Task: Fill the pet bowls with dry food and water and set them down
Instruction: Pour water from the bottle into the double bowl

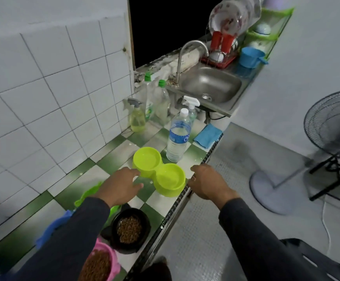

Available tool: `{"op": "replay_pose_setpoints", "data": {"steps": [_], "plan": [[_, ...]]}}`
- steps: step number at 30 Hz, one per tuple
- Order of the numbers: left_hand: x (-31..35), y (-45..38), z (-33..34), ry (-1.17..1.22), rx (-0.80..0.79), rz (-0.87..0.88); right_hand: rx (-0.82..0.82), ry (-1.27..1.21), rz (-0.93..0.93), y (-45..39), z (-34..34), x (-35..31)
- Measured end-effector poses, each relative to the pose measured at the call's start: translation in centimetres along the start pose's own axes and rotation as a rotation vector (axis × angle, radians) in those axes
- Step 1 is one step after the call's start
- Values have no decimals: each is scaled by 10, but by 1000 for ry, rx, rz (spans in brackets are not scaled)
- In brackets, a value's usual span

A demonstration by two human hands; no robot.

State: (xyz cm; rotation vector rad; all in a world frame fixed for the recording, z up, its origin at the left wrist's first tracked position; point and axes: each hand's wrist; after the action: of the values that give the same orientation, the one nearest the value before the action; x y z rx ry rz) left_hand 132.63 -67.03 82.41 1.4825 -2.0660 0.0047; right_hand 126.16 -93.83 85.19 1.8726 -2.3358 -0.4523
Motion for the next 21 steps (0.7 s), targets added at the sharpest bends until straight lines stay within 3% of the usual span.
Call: {"op": "replay_pose_setpoints", "data": {"steps": [10,21], "plan": [[44,-96,9,-22,-82,33,49,-46,0,-67,-26,46],[69,-186,14,336,25,35,197,-327,-200,-152,-63,43]]}}
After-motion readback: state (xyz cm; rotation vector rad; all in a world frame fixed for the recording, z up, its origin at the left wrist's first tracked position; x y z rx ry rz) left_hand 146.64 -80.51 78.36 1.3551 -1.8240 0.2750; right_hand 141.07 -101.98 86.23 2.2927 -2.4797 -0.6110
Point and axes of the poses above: each hand's wrist, its own y-axis away from the middle knuckle, its own z-axis out of the palm, x = y × z, and after that the axes turned 7 degrees about y, right-handed
